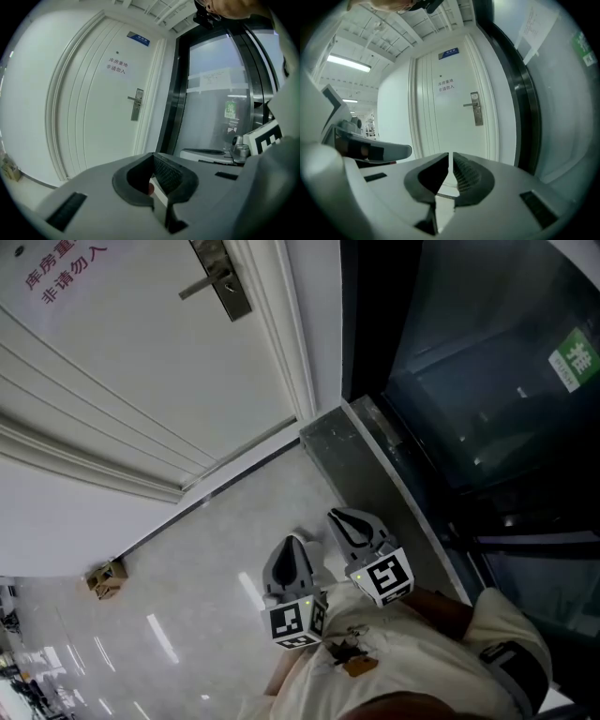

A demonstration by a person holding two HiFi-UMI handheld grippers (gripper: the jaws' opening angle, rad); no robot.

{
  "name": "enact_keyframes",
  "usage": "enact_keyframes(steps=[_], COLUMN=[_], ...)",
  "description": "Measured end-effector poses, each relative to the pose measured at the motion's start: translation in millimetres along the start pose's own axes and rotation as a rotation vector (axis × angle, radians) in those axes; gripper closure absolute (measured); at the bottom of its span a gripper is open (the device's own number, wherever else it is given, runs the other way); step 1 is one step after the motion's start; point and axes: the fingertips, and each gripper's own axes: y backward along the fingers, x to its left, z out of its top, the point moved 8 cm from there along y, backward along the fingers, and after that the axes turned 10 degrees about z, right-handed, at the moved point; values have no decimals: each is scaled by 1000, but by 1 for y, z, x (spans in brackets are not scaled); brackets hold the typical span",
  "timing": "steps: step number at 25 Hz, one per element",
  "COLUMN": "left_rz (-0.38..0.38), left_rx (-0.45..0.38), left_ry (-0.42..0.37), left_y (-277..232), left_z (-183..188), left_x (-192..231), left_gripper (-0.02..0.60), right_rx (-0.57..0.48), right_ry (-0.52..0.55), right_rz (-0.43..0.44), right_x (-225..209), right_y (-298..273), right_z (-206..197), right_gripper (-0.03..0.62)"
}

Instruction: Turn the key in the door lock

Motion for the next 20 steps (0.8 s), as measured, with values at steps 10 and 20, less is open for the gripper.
enact_keyframes(steps=[10,20], left_rz=[-29,-136], left_rx=[-17,-84], left_ry=[48,-14], left_y=[-147,-308], left_z=[46,162], left_x=[78,168], left_gripper=[575,575], right_rx=[4,-53], right_ry=[198,321], right_rz=[-70,-319], right_x=[-70,-173], right_y=[-161,-348], right_z=[51,162], right_gripper=[477,477])
